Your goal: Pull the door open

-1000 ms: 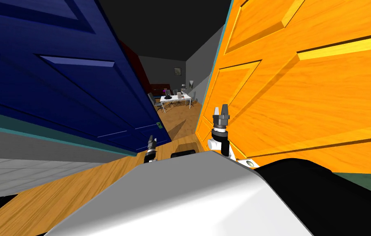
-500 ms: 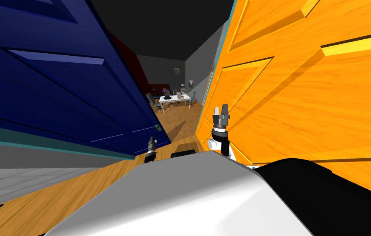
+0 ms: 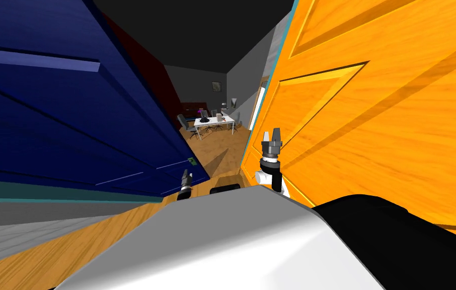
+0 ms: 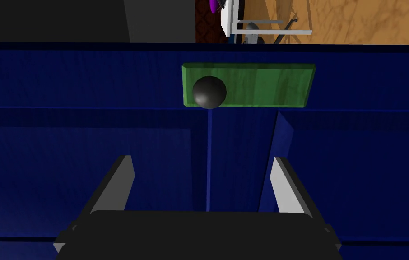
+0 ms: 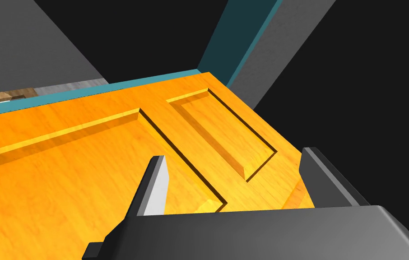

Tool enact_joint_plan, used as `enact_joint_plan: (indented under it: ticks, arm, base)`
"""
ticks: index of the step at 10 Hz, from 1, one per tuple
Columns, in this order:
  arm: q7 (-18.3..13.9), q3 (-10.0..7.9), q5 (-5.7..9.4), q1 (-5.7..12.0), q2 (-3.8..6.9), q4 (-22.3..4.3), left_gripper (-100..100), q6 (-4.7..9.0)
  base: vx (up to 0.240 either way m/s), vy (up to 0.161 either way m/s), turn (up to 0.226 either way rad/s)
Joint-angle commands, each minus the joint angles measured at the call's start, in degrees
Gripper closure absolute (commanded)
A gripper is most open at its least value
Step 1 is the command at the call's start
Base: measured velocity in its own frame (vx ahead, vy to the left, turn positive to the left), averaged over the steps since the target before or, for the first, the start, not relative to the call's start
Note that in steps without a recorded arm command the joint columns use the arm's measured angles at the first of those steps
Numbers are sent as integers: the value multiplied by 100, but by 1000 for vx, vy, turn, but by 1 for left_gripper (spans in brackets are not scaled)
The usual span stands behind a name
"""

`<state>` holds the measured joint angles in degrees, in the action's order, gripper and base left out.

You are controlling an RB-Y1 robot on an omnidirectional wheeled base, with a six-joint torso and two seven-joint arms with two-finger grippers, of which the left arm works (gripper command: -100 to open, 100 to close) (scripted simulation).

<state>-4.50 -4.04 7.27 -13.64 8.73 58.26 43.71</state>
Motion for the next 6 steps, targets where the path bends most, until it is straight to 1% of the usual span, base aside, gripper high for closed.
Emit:
enact_joint_plan:
  ticks: [1,4,6]
  arm:
    - [-63,-67,39,40,72,-127,-100,56]
    - [-190,-212,124,107,231,-361,-100,145]
    - [-259,-292,171,144,318,-487,-100,194]
  base:
    - [218,25,-108]
    - [207,2,-107]
    - [196,5,-91]
